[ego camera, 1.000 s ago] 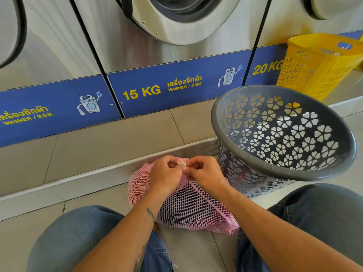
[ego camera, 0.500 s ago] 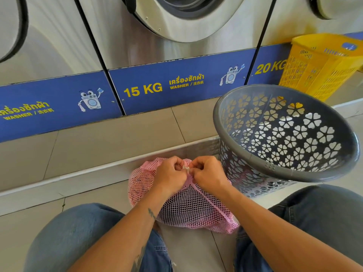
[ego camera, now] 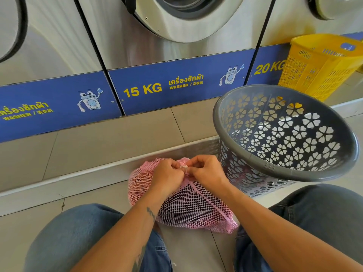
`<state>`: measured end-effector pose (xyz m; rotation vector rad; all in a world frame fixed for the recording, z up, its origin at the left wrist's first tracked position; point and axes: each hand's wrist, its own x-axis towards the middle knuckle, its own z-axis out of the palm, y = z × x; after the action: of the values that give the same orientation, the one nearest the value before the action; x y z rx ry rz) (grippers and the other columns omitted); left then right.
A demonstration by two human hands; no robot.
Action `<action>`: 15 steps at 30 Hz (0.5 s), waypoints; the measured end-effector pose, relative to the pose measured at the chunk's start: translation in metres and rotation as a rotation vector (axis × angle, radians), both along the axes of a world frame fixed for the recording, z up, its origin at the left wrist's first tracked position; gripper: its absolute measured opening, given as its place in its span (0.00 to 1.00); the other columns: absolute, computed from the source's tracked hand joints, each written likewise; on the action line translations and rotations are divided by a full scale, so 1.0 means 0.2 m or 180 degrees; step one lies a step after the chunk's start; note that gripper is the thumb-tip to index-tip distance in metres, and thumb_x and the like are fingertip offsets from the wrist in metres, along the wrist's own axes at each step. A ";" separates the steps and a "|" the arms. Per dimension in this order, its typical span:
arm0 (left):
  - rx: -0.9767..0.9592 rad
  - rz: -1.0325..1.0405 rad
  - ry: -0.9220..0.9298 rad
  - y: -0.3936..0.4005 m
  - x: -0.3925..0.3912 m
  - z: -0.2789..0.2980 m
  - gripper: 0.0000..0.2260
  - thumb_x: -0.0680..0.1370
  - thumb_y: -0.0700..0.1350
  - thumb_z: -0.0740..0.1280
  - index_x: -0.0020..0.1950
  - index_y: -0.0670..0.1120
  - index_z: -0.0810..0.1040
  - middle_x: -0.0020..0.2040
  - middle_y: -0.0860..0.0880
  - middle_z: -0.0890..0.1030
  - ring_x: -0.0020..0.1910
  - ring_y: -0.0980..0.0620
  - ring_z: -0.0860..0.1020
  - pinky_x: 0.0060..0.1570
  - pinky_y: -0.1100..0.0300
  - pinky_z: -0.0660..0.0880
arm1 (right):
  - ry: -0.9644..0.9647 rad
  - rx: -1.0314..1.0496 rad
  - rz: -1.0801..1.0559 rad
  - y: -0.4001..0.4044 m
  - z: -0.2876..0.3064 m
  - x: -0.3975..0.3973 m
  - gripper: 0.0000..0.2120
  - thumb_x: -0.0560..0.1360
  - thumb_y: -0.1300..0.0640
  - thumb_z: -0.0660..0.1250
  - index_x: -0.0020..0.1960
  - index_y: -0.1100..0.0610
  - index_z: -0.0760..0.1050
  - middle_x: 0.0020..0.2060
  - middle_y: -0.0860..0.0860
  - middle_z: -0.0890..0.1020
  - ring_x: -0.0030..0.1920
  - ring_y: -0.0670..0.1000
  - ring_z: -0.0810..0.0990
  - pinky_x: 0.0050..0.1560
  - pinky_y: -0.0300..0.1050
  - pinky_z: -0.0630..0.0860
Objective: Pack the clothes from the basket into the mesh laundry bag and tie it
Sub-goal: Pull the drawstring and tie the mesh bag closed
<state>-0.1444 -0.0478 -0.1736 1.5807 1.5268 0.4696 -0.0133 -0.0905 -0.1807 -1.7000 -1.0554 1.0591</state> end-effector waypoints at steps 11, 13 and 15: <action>-0.0842 -0.0358 -0.0475 0.02 -0.03 0.07 0.09 0.80 0.45 0.67 0.44 0.42 0.83 0.40 0.45 0.87 0.39 0.52 0.84 0.39 0.60 0.78 | 0.0567 0.0042 0.0150 0.01 0.00 0.05 0.05 0.73 0.72 0.71 0.45 0.64 0.80 0.38 0.64 0.84 0.39 0.62 0.86 0.46 0.55 0.85; -0.0986 -0.0418 -0.0679 0.03 -0.05 0.08 0.07 0.80 0.42 0.67 0.43 0.43 0.81 0.41 0.45 0.87 0.38 0.53 0.83 0.41 0.59 0.78 | 0.0732 0.0016 0.0184 0.02 0.01 0.06 0.06 0.73 0.74 0.70 0.45 0.64 0.79 0.38 0.62 0.83 0.38 0.57 0.85 0.44 0.51 0.85; -0.1042 -0.0451 -0.0773 0.04 -0.06 0.09 0.08 0.80 0.38 0.65 0.43 0.43 0.81 0.42 0.44 0.87 0.39 0.52 0.83 0.43 0.57 0.78 | 0.0827 -0.0013 0.0248 0.02 0.03 0.07 0.07 0.74 0.74 0.69 0.45 0.64 0.79 0.38 0.61 0.83 0.36 0.55 0.85 0.42 0.48 0.85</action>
<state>-0.1561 -0.0397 -0.1564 1.3141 1.2277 0.3011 0.0015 -0.0867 -0.1757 -1.4861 -0.9575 1.2936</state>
